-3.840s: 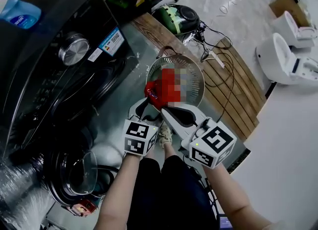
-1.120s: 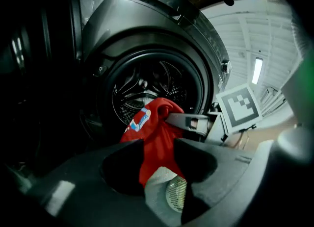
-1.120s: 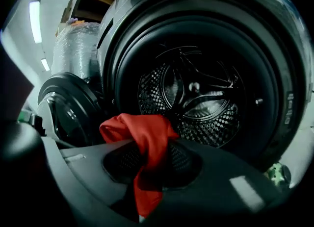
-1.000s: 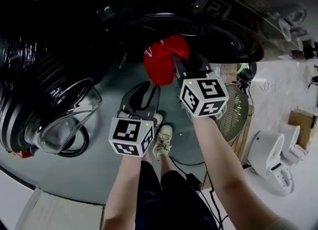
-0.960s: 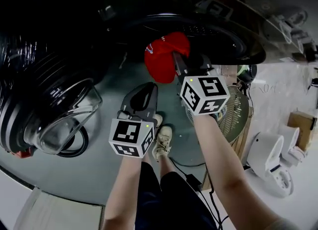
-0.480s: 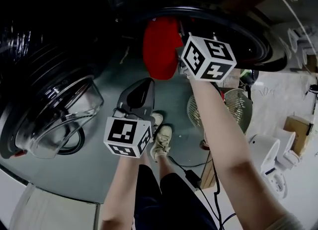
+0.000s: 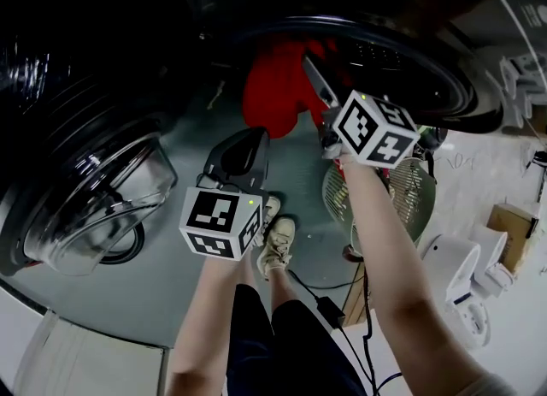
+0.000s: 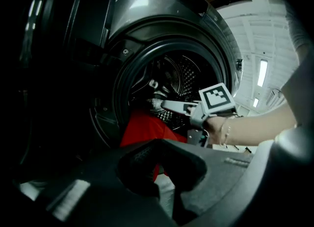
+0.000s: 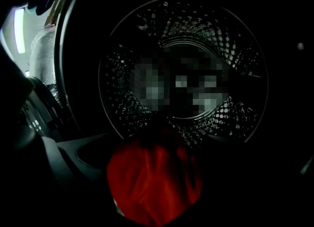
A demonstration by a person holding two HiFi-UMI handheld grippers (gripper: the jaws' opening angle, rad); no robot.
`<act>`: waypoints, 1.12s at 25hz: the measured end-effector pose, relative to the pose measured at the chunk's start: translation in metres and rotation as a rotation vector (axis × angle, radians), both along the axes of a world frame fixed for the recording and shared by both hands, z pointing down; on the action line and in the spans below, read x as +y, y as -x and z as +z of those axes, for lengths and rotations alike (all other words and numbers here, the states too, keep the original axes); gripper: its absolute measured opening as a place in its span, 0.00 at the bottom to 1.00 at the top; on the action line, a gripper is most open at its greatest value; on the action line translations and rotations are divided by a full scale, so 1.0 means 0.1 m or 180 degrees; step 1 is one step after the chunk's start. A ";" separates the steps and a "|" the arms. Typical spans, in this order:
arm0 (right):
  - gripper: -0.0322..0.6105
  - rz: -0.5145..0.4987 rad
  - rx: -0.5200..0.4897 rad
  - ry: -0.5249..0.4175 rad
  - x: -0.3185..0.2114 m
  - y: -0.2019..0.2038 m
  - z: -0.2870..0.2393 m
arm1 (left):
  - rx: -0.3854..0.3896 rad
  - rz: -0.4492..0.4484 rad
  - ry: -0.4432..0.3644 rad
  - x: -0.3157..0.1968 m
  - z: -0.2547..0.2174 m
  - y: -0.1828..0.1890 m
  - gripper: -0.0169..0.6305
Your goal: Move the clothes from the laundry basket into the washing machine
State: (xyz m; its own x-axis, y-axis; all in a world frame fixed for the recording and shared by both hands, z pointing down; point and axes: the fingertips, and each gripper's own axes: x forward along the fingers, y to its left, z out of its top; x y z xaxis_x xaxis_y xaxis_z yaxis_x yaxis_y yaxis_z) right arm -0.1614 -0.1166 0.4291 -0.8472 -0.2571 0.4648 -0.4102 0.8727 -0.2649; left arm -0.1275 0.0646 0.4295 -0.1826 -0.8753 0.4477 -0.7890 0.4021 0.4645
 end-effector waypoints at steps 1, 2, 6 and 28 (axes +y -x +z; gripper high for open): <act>0.94 0.0036 0.0048 0.0029 0.08 -0.14 0.04 | 0.0004 -0.0020 0.0001 0.00 0.01 0.01 0.03; 0.94 0.0103 0.0120 0.0099 0.18 -0.29 0.13 | 0.0013 -0.0043 0.0006 0.01 0.02 0.02 0.03; 0.99 0.0272 0.0641 0.0387 0.59 -0.75 0.75 | 0.0087 -0.0090 0.0064 0.07 0.12 -0.04 0.03; 0.21 0.0023 0.0981 0.0234 0.48 -0.58 1.19 | 0.0260 -0.0110 0.0259 0.32 0.46 -0.22 0.03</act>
State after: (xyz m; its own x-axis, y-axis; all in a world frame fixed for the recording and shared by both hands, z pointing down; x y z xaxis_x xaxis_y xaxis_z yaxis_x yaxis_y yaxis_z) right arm -0.1035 -0.0690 0.5478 -0.6619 -0.2189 0.7169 -0.4871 0.8526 -0.1893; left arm -0.1056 0.0961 0.4759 -0.1720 -0.8293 0.5317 -0.7349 0.4675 0.4913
